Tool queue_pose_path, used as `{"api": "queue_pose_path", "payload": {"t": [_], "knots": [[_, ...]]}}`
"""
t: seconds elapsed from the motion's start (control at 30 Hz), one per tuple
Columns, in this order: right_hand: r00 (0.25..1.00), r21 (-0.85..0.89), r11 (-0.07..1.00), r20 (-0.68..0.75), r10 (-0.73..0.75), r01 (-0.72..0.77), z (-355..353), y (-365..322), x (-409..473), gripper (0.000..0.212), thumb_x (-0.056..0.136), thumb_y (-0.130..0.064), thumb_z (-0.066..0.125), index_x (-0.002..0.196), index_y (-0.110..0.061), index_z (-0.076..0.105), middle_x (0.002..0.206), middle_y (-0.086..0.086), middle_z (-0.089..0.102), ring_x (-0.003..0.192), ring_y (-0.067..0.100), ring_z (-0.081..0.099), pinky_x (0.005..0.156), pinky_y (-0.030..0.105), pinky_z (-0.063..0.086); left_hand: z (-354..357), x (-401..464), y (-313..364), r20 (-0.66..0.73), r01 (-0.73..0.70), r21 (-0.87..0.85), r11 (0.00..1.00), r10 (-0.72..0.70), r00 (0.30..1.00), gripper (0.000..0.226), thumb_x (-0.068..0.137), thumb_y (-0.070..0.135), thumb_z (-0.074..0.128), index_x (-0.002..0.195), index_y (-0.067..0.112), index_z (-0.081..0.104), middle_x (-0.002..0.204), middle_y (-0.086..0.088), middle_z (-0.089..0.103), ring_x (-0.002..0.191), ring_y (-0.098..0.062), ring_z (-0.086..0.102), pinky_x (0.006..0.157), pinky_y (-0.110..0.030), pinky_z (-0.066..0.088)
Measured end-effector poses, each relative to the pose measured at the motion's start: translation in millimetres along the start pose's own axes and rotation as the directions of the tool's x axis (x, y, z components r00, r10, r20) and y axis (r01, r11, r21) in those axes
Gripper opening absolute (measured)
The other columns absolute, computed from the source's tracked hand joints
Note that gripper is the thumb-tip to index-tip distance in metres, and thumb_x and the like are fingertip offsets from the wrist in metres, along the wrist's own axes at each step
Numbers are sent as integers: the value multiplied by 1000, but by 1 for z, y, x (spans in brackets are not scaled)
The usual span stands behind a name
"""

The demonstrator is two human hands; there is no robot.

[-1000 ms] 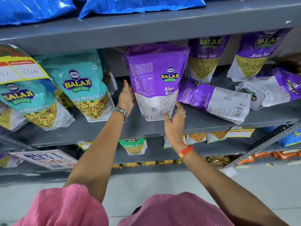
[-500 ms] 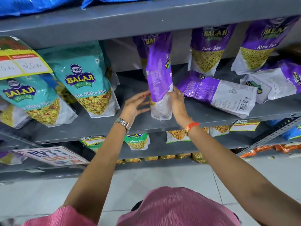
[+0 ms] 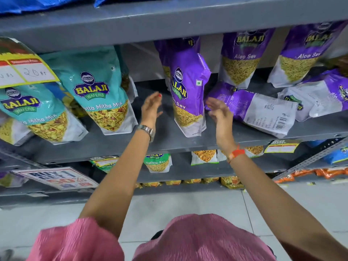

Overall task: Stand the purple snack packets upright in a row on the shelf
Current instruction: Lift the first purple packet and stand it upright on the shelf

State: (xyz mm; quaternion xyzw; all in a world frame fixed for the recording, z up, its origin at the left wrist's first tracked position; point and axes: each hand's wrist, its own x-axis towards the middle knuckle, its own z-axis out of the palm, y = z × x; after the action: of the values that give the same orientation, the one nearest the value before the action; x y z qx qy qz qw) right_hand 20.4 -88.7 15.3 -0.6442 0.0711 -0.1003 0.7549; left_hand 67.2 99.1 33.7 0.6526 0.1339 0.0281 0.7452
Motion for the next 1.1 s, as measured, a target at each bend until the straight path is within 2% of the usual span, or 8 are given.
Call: {"api": "queue_pose_path", "payload": {"t": [0.1, 0.23, 0.4, 0.53, 0.73, 0.83, 1.0, 1.1], "knots": [[990, -127, 988, 119, -74, 89, 4, 12, -20, 44, 74, -11, 58, 118, -13, 53, 117, 6, 61, 109, 11, 59, 93, 26, 49, 15, 16, 10, 87, 86, -69, 994, -80, 993, 47, 92, 39, 38, 135, 20, 34, 145, -2, 38, 133, -21, 34, 106, -42, 30], [986, -215, 966, 114, -121, 144, 8, 16, -19, 47, 75, -13, 66, 117, -27, 52, 123, 9, 60, 115, 20, 56, 101, 42, 47, 39, 22, 20, 295, 150, -95, 984, -116, 949, 62, 91, 55, 11, 140, 20, 25, 152, -4, 27, 138, -22, 28, 118, -45, 17], [980, -208, 965, 153, -127, 158, -4, 13, 2, 33, 85, -2, 54, 117, -8, 53, 110, 4, 61, 97, -5, 59, 90, 15, 47, 42, 18, 23, 238, 87, -112, 990, -59, 970, 54, 90, 47, 34, 130, 12, 42, 136, -9, 50, 112, -22, 55, 93, -33, 44], [989, -246, 959, 84, -123, 140, -12, 17, 24, 16, 90, -2, 47, 102, -10, 55, 87, -4, 62, 76, -12, 57, 76, 10, 45, 20, 16, 11, 163, 19, -30, 999, -14, 986, 14, 90, 33, 46, 89, 25, 58, 69, 20, 70, 62, 5, 62, 60, -15, 48], [991, -199, 973, 86, -102, 118, -6, 14, 41, 23, 92, 1, 39, 108, -3, 56, 101, 5, 63, 80, -12, 60, 76, 7, 47, 0, 1, -7, 89, -97, 85, 992, 89, 992, 18, 72, 47, 58, 70, 30, 61, 79, 15, 60, 64, 9, 56, 69, -16, 47], [995, -170, 981, 35, -88, 93, -4, 16, 42, 18, 94, -7, 42, 95, -18, 56, 84, -6, 61, 69, -10, 57, 69, 10, 45, -7, 5, -12, 30, -155, 14, 988, 155, 988, 13, 72, 36, 66, 81, 27, 67, 81, 20, 68, 87, -8, 60, 91, -35, 47], [990, -155, 984, -94, -104, 89, -3, 14, 41, 15, 91, -9, 52, 84, -21, 59, 82, 4, 63, 73, 6, 55, 76, 33, 47, -6, 8, -13, -16, -127, -111, 986, 126, 992, 31, 83, 4, 58, 112, -5, 56, 62, 20, 72, 65, 2, 64, 70, -22, 55], [988, -157, 983, -108, -110, 92, -3, 11, 40, 11, 88, -12, 55, 90, -18, 64, 88, 9, 64, 79, 18, 58, 85, 48, 51, -4, 10, -7, -41, -151, -154, 976, 147, 988, 11, 82, -5, 55, 88, 0, 63, 55, 18, 70, 56, 3, 64, 58, -16, 56]]}}
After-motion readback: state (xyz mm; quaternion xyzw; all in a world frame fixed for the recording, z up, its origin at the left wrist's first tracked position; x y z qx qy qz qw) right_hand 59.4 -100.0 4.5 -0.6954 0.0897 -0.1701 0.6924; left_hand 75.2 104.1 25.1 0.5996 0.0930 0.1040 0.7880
